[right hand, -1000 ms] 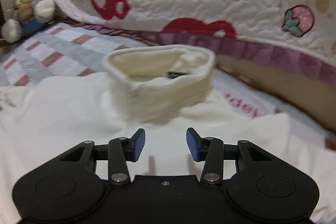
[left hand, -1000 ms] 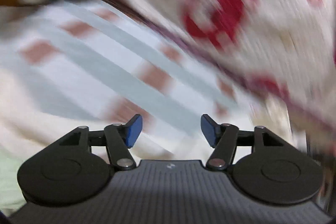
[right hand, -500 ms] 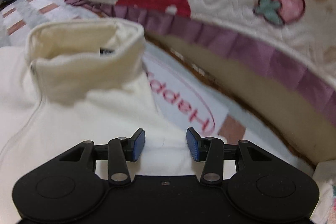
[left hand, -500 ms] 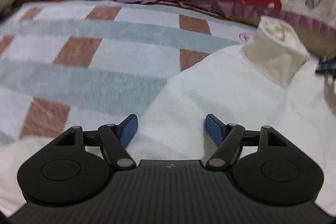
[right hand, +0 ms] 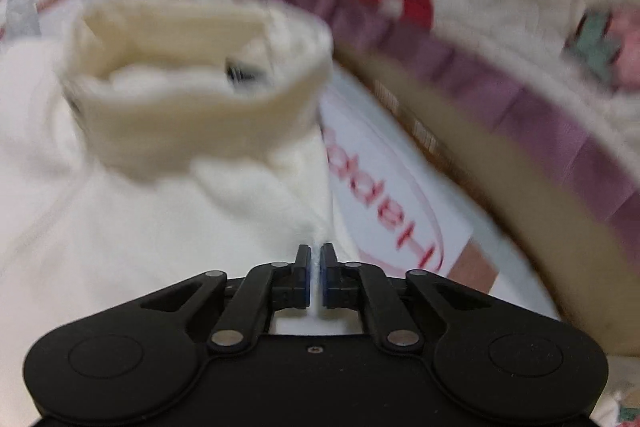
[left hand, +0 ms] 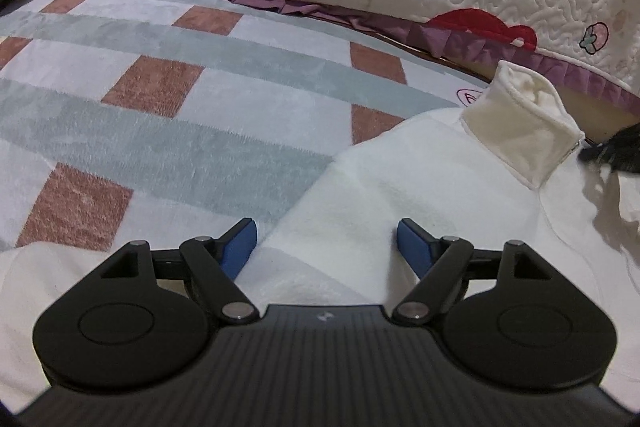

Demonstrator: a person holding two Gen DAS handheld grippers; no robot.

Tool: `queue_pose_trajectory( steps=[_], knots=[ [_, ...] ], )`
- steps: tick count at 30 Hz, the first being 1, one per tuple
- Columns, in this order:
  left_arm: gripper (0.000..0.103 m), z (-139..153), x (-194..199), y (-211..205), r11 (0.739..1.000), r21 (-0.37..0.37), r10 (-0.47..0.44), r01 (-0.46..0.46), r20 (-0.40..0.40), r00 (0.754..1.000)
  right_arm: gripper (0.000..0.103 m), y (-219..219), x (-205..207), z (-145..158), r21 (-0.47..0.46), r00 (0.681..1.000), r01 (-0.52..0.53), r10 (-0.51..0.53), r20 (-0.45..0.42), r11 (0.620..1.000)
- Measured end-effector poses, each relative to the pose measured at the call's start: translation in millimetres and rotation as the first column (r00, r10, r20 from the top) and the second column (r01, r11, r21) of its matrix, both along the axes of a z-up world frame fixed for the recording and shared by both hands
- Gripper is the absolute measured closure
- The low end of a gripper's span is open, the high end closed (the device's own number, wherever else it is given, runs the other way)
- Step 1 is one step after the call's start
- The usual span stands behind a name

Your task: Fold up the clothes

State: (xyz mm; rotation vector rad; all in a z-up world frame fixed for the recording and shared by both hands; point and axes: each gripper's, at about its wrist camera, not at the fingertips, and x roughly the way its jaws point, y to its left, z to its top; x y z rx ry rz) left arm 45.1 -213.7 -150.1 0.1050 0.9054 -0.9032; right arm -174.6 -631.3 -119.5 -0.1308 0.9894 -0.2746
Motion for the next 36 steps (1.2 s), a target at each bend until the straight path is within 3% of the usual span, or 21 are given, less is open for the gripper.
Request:
queue_pose_trajectory(
  steps=[4,7,13,18,19,20,21,23,26,27,30,32,35,36],
  knots=[
    [0.026,2.7,-2.9,-1.2,1.000,0.006,-0.018,0.018,0.020,1.000,0.100,-4.3,-34.7,26.2,-0.100,0.967,0.193,-0.172,0.188,0.976],
    [0.026,1.9,-4.6,-4.1,1.000,0.008,-0.025,0.025,0.017,1.000,0.101,-17.1,-39.3,1.1,-0.130,0.959,0.269,-0.253,0.129,0.954],
    [0.020,-2.4,-7.7,-11.0,0.998,0.039,-0.040,0.039,0.041,0.998,0.101,-17.2,-31.7,-36.7,-0.192,0.956,0.291,-0.292,0.020,0.937],
    [0.020,-6.0,-4.9,-15.0,0.998,0.030,-0.061,0.060,0.036,0.997,0.101,-5.0,-38.6,-3.7,-0.215,0.930,0.345,-0.303,0.207,0.914],
    [0.028,-6.2,-5.2,-16.7,0.997,0.031,-0.076,0.074,0.043,0.996,0.101,-5.3,-37.2,-1.5,-0.218,0.935,0.332,-0.291,0.203,0.918],
    [0.064,-5.7,-5.9,-18.9,0.995,0.031,-0.092,0.090,0.046,0.995,0.101,-7.8,-34.8,-6.2,-0.232,0.944,0.317,-0.281,0.173,0.920],
    [0.093,-4.2,-6.9,-22.1,0.994,0.027,-0.110,0.109,0.041,0.993,0.101,-11.2,-32.7,-12.2,-0.237,0.949,0.306,-0.278,0.146,0.922],
    [0.093,3.9,-9.6,-28.1,0.995,0.019,-0.096,0.095,0.060,0.994,0.101,-16.0,-31.2,-19.9,-0.225,0.953,0.299,-0.276,0.127,0.927],
    [0.093,41.5,-17.5,-31.5,0.997,-0.039,-0.050,0.060,0.225,0.973,0.101,-9.8,-35.2,-1.8,-0.169,0.933,0.323,-0.283,0.223,0.931],
    [0.093,54.3,-17.4,-30.8,0.996,-0.070,-0.037,0.056,0.246,0.969,0.101,-9.3,-34.5,2.8,-0.157,0.927,0.323,-0.279,0.251,0.933],
    [0.093,54.3,-17.3,-31.4,0.997,-0.068,-0.032,0.045,0.189,0.981,0.100,-14.2,-31.5,10.2,-0.104,0.906,0.340,-0.296,0.304,0.935],
    [0.093,41.9,-20.9,-31.4,0.998,-0.033,-0.052,0.057,0.134,0.990,0.098,-32.0,-28.4,-1.0,-0.029,0.889,0.403,-0.383,0.252,0.915],
    [0.091,22.4,-30.2,-24.7,0.996,0.005,-0.090,0.089,0.052,0.995,0.094,-53.4,-27.3,-17.6,0.060,0.836,0.526,-0.529,0.144,0.848],
    [0.091,17.6,-33.3,-22.0,0.995,0.010,-0.098,0.098,0.027,0.995,0.087,-50.0,-29.2,-14.6,0.074,0.827,0.536,-0.540,0.157,0.841]
  ],
)
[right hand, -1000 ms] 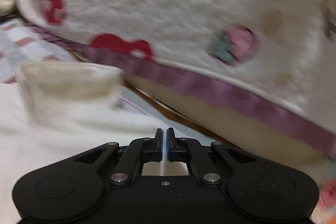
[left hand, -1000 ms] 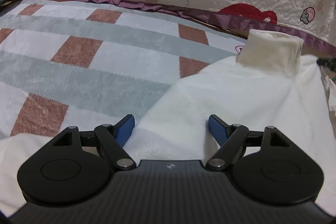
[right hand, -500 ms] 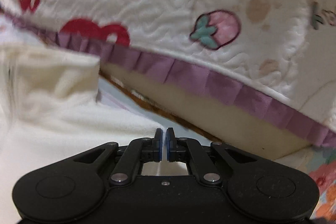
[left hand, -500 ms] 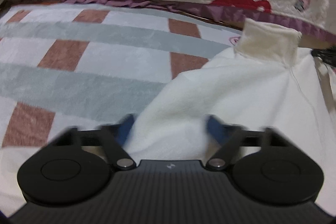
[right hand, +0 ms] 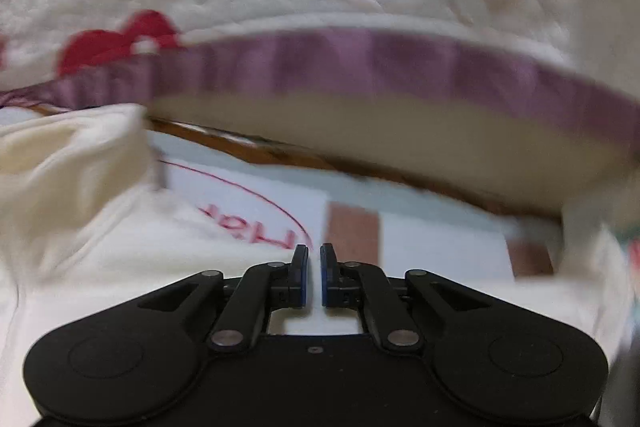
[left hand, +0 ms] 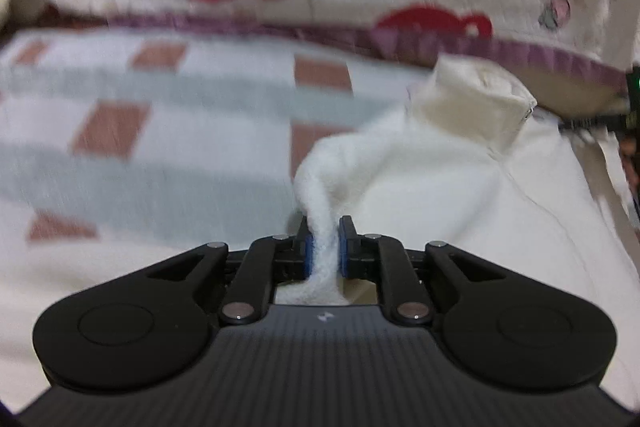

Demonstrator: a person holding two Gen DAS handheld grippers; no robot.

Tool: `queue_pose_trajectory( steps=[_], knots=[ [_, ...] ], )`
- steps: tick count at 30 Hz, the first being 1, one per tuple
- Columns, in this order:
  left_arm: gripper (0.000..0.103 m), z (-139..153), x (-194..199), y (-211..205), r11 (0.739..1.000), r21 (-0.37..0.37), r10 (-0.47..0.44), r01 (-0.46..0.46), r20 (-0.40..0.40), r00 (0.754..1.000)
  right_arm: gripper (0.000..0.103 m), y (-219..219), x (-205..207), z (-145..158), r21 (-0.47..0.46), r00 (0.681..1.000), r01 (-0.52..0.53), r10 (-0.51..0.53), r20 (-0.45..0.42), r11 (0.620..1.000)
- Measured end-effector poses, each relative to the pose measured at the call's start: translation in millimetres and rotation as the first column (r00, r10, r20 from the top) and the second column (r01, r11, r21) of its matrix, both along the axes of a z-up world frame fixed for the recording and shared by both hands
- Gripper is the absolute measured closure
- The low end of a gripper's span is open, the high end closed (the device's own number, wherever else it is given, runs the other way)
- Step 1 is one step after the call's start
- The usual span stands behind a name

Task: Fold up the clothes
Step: 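Grasp the fleece body with the left gripper while the right gripper pinches the zipper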

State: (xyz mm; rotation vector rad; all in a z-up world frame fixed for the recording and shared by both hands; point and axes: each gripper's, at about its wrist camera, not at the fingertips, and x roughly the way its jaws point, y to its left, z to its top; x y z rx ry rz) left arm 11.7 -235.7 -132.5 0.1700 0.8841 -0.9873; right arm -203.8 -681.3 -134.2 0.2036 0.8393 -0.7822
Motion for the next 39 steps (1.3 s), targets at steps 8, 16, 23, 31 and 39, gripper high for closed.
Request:
queue_pose_trajectory(
  steps=[8,16,23,31,39],
  knots=[
    [0.091,-7.0,-1.6,1.9,1.000,-0.010,-0.013,0.013,-0.021,1.000,0.052,95.5,-5.3,43.4,0.041,0.894,-0.369,0.343,0.289,0.929],
    [0.093,-16.6,0.9,-5.5,1.000,-0.020,-0.018,0.019,0.035,0.999,0.046,130.3,67.9,-7.7,0.063,0.871,-0.488,0.481,0.103,0.871],
    [0.094,37.2,14.2,4.6,0.982,-0.179,0.101,-0.063,0.214,0.972,0.090,96.3,121.2,-1.2,0.130,0.910,-0.387,0.355,0.212,0.913],
    [0.093,-16.7,46.3,13.5,0.980,-0.110,0.159,-0.165,-0.066,0.985,0.090,111.3,132.3,-11.8,0.041,0.903,-0.401,0.387,0.189,0.915],
    [0.093,-28.5,54.9,16.4,0.982,-0.068,0.166,-0.175,-0.128,0.978,0.083,95.5,178.3,-21.8,0.145,0.892,-0.451,0.451,0.036,0.880]
  ],
)
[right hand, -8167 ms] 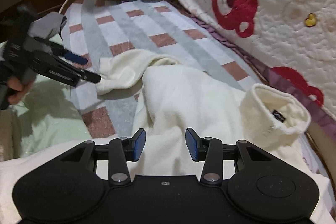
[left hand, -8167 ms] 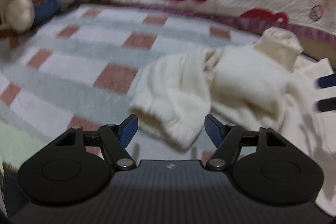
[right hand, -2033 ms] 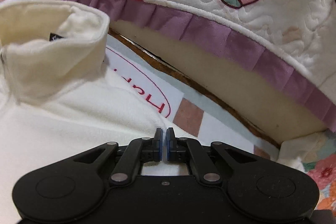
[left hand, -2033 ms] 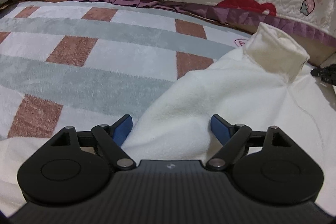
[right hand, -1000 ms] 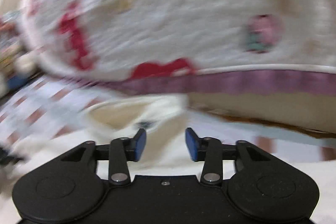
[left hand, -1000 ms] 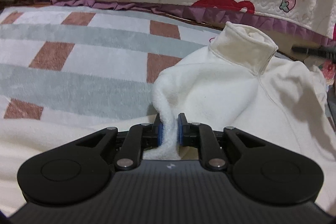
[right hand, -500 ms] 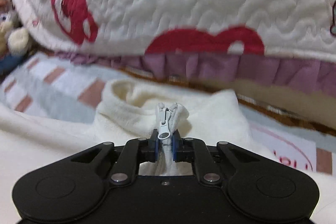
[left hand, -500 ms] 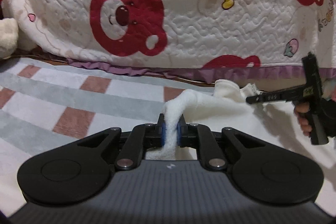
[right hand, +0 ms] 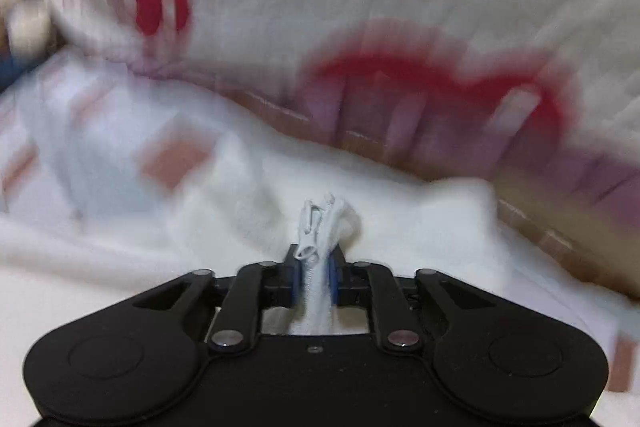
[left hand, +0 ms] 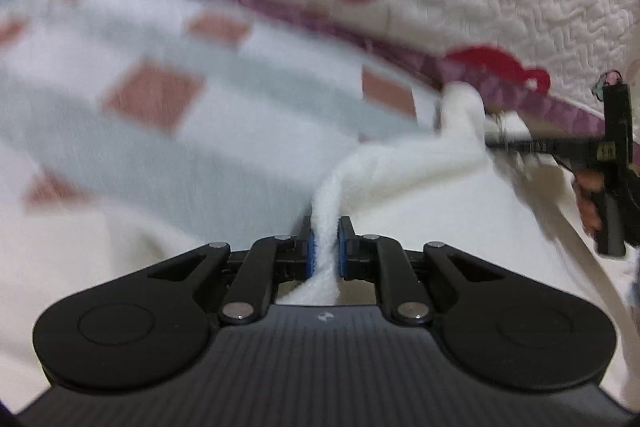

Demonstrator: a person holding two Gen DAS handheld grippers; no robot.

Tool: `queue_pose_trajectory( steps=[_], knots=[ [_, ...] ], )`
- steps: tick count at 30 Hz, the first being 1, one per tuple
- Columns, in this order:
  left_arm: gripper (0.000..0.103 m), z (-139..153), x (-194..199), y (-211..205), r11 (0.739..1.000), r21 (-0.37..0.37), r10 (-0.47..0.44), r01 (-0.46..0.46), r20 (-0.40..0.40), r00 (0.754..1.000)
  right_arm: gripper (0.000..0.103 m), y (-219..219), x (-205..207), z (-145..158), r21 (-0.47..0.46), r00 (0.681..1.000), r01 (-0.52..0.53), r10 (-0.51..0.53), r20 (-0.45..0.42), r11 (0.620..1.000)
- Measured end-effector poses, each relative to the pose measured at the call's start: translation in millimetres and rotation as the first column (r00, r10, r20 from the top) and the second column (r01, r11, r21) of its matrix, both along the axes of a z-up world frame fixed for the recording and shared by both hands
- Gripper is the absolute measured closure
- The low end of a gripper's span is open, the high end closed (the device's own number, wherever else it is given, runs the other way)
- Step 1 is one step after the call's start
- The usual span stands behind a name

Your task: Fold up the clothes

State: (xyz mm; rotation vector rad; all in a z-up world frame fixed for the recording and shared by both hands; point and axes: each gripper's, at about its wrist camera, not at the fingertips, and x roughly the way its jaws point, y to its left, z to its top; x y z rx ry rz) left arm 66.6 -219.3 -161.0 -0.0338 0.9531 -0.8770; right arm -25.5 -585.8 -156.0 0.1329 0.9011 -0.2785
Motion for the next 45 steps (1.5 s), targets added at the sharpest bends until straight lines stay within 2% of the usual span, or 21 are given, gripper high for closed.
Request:
queue_pose_trajectory(
  steps=[3,5,11,13,15,17,18,19,21,23,26,28,30,31,33,34,36,38,40,41,45],
  knots=[
    [0.092,7.3,-6.7,7.7,0.999,0.009,-0.032,0.032,0.025,0.999,0.060,-0.7,6.7,4.1,0.005,1.000,0.007,-0.007,-0.014,1.000],
    [0.090,9.5,-3.5,11.2,1.000,-0.003,-0.027,0.027,0.020,0.999,0.059,0.7,8.7,11.8,0.020,1.000,0.020,-0.021,0.012,1.000],
    [0.090,2.0,4.2,12.8,0.999,-0.030,-0.027,0.026,-0.026,0.999,0.055,18.3,16.3,34.3,0.044,0.985,-0.027,0.019,0.171,0.999],
    [0.090,1.3,4.0,12.6,0.999,-0.038,-0.040,0.039,-0.032,0.999,0.040,21.9,26.5,28.8,0.071,0.984,-0.087,0.074,0.162,0.994],
    [0.085,-3.1,7.4,12.9,0.997,-0.058,-0.058,0.056,-0.037,0.998,0.035,23.9,44.4,14.4,0.041,0.987,-0.124,0.119,0.110,0.991],
    [0.086,-7.7,13.6,14.1,0.996,-0.068,-0.057,0.054,-0.040,0.998,0.039,24.2,63.0,0.1,-0.002,0.987,-0.153,0.153,0.041,0.988],
    [0.090,-7.1,16.0,14.4,0.995,-0.077,-0.059,0.056,-0.037,0.998,0.088,22.1,69.3,-3.9,0.002,0.985,-0.170,0.169,0.023,0.986],
    [0.091,-4.0,16.5,14.6,0.995,-0.079,-0.059,0.058,-0.015,0.998,0.093,19.9,75.7,-7.8,0.005,0.983,-0.186,0.186,0.005,0.983],
    [0.092,10.2,11.5,14.6,0.996,-0.064,-0.052,0.058,0.090,0.995,0.093,11.7,73.7,3.7,-0.016,0.986,-0.143,0.144,0.086,0.990],
    [0.092,20.7,10.4,13.8,0.997,-0.063,-0.043,0.053,0.150,0.988,0.093,1.5,69.1,16.2,-0.028,0.981,-0.083,0.086,0.174,0.996],
    [0.087,11.8,19.3,8.4,0.999,-0.036,-0.006,0.011,0.140,0.990,0.093,-5.6,72.0,4.7,-0.035,0.984,-0.063,0.067,0.164,0.997],
    [0.076,-1.4,24.9,7.2,1.000,-0.003,0.018,-0.018,0.117,0.993,0.092,-5.5,75.6,-8.4,-0.043,0.985,-0.051,0.058,0.160,0.998],
    [0.072,2.2,30.6,13.1,0.999,-0.001,0.039,-0.039,0.090,0.995,0.089,-2.2,80.8,-19.1,-0.075,0.992,-0.023,0.032,0.124,0.997],
    [0.068,10.3,33.2,19.8,0.999,-0.002,0.052,-0.052,0.093,0.994,0.070,2.0,81.9,-20.3,-0.104,0.994,-0.012,0.023,0.107,0.994],
    [0.057,34.3,37.5,39.6,0.996,0.009,0.086,-0.089,0.163,0.983,0.049,12.5,81.2,-19.0,-0.176,0.996,0.011,0.004,0.086,0.984],
    [0.050,45.4,41.0,50.8,0.993,0.024,0.110,-0.117,0.195,0.975,0.042,19.9,77.8,-14.4,-0.224,0.996,0.025,-0.005,0.090,0.974],
    [0.045,62.9,52.0,78.1,0.974,0.084,0.186,-0.213,0.251,0.950,0.037,33.7,67.2,-3.1,-0.289,0.993,0.036,-0.002,0.116,0.957],
    [0.040,70.4,62.6,112.9,0.932,0.135,0.293,-0.335,0.261,0.920,0.036,46.5,56.2,8.5,-0.335,0.989,0.034,0.015,0.144,0.941],
    [0.040,70.3,73.4,156.1,0.867,0.173,0.427,-0.468,0.225,0.876,0.035,57.4,46.2,19.4,-0.361,0.984,0.012,0.053,0.169,0.933],
    [0.040,68.8,77.9,178.1,0.828,0.185,0.494,-0.529,0.205,0.845,0.035,62.0,41.1,23.9,-0.365,0.981,0.009,0.063,0.183,0.931],
    [0.040,68.5,79.7,250.1,0.678,0.193,0.683,-0.709,0.192,0.705,0.035,72.3,19.0,41.8,-0.303,0.964,0.035,0.048,0.263,0.952]
  ],
)
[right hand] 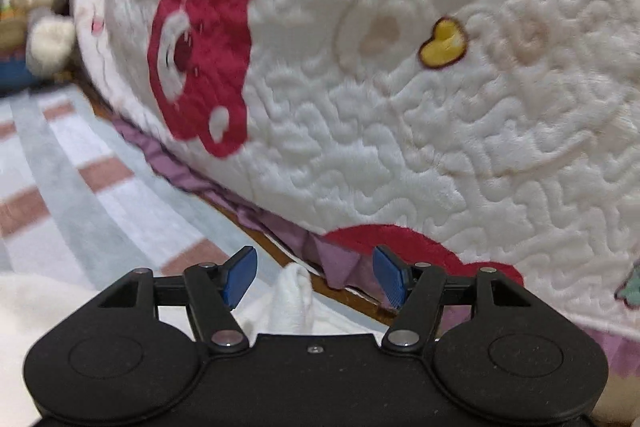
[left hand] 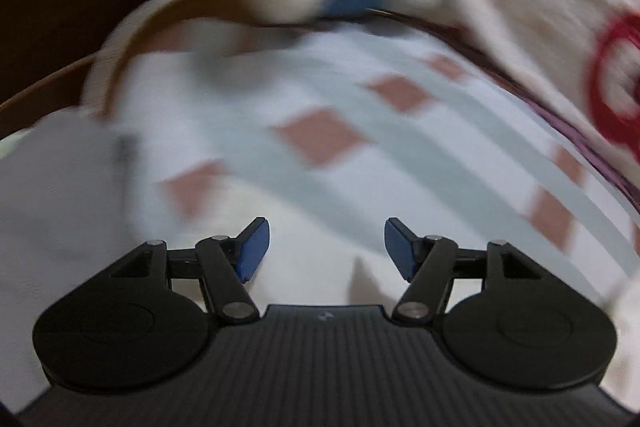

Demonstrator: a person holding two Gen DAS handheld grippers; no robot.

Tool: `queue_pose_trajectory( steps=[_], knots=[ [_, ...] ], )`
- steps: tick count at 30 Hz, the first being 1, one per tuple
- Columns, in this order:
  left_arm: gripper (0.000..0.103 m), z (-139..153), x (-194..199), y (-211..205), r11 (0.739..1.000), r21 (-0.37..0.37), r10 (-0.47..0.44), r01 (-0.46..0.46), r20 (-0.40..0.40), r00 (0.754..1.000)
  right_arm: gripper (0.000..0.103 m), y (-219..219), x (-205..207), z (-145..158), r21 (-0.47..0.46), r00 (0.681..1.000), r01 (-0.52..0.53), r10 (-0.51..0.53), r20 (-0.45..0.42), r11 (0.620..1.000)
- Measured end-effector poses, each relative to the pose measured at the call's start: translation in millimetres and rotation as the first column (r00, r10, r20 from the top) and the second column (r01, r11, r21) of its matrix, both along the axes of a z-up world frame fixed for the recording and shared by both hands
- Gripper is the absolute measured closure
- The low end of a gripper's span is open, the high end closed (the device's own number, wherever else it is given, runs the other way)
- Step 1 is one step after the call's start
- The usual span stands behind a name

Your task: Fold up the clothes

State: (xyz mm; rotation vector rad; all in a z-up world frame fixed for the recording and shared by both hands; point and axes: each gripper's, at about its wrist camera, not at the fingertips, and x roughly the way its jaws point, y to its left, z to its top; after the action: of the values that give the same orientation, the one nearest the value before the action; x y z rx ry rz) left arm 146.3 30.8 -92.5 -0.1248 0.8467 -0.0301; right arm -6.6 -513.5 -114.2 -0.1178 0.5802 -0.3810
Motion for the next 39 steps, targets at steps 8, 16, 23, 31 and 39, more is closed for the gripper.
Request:
queue_pose_trajectory(
  steps=[8,16,23,31,39],
  knots=[
    [0.032,-25.4,5.6,40.7,0.992,-0.088,0.083,-0.090,-0.082,0.993,0.033,-19.7,2.4,6.4,0.144,1.000,0.013,-0.009,-0.026,0.990],
    [0.020,-49.2,11.2,18.0,0.999,0.037,0.007,-0.002,-0.133,0.991,0.033,-22.1,-10.5,6.9,0.502,0.993,-0.111,0.113,0.027,0.858],
    [0.082,-7.7,-9.5,4.6,0.993,0.086,-0.089,0.081,0.092,0.992,0.033,67.6,2.4,-9.4,0.341,0.906,-0.364,0.415,-0.086,0.867],
    [0.082,43.1,-59.2,43.2,0.992,0.100,0.055,-0.081,0.240,0.969,0.033,99.4,18.0,-28.7,0.289,0.866,-0.412,0.470,-0.171,0.864],
    [0.083,18.5,-59.6,64.6,0.963,0.191,0.156,-0.189,0.178,0.972,0.032,100.4,29.4,-53.3,0.246,0.893,-0.331,0.386,-0.230,0.911]
  ],
)
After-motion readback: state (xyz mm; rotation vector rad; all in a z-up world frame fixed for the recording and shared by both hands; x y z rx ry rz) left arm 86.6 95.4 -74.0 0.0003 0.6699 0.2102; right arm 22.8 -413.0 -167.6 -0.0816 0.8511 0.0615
